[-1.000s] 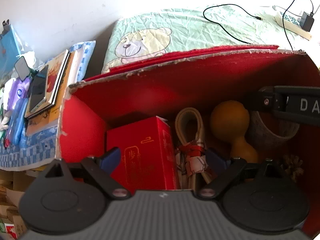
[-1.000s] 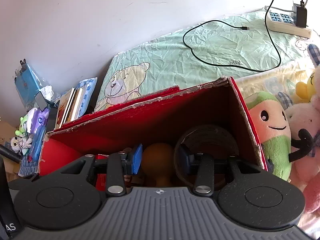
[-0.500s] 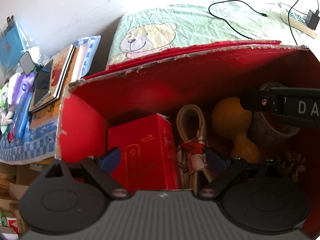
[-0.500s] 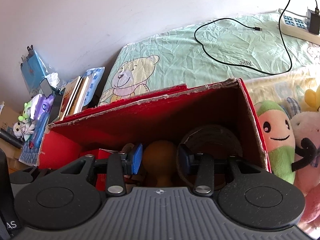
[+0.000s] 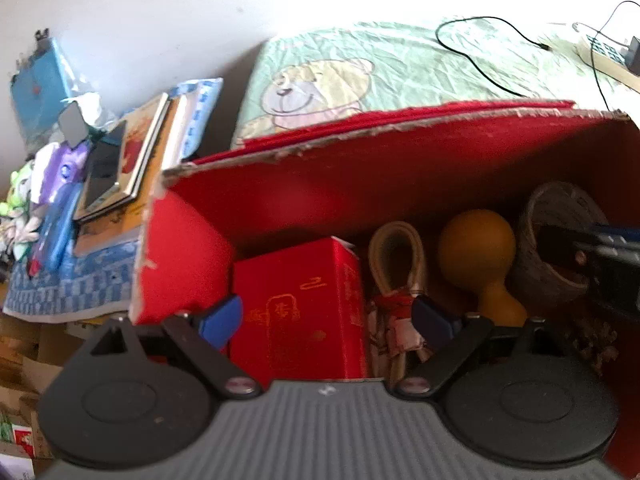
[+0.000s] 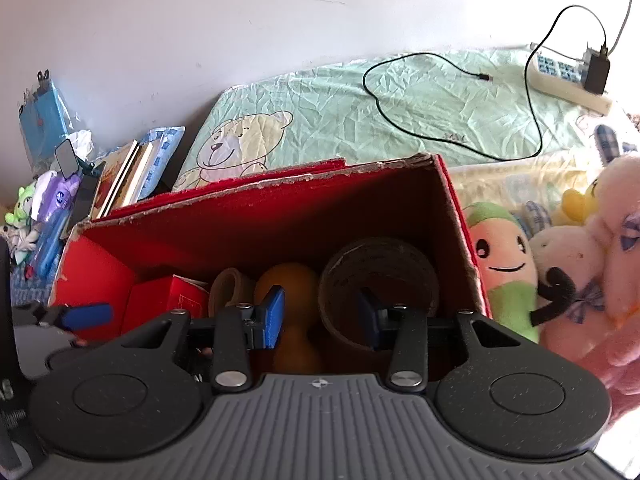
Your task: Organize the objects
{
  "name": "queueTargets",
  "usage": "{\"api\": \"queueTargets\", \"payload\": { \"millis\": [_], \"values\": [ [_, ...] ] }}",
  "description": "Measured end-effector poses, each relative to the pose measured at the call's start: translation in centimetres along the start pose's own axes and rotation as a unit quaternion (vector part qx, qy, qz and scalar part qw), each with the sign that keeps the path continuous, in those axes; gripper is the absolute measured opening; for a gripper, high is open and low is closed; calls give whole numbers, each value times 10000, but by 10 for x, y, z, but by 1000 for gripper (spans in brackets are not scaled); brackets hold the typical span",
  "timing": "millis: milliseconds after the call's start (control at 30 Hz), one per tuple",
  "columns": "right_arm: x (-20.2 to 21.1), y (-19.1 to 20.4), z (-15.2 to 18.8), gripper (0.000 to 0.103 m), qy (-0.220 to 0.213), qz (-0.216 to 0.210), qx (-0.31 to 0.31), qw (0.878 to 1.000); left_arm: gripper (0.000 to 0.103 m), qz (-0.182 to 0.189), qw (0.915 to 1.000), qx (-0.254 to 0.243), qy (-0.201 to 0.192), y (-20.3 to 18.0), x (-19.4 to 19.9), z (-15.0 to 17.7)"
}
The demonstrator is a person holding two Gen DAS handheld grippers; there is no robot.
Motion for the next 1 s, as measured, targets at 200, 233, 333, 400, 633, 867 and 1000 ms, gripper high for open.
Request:
{"api": "queueTargets", "payload": {
  "millis": [200, 233, 333, 400, 633, 867, 1000],
  "values": [
    [11, -1, 2, 43, -126, 11, 83, 9999, 93, -30, 9998, 97, -198, 1, 22, 0],
    [14, -2, 2, 43, -153, 26, 99, 9998, 93, -84, 9997, 66, -242, 0, 26, 0],
    [20, -5, 4, 45, -255, 119, 176, 9994, 93, -137, 9995, 103, -276, -2, 36, 2],
    [25, -9, 6, 45, -270, 113, 138, 9995, 93, -139, 9994, 141, -275, -3, 42, 4],
    [43, -16, 12, 45, -404, 50, 162, 9990, 95, -126, 9993, 248, -238, -12, 61, 14],
    [63, -21, 16, 45, -589, -52, 285, 9978, 95, -115, 9986, 301, -422, -25, 86, 25],
    [73, -24, 19, 45, -661, -127, 356, 9971, 96, -114, 9983, 322, -463, -32, 96, 31]
  ]
}}
Point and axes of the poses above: each gripper's, at about its wrist camera, not at the fingertips, and x roughly against the way its jaws point, y to its left, z to its underside, the point moved 7 cm from there along -x, roughly the way its jaws point, and after that the axes turned 5 degrees about z, right-handed, at the moved point
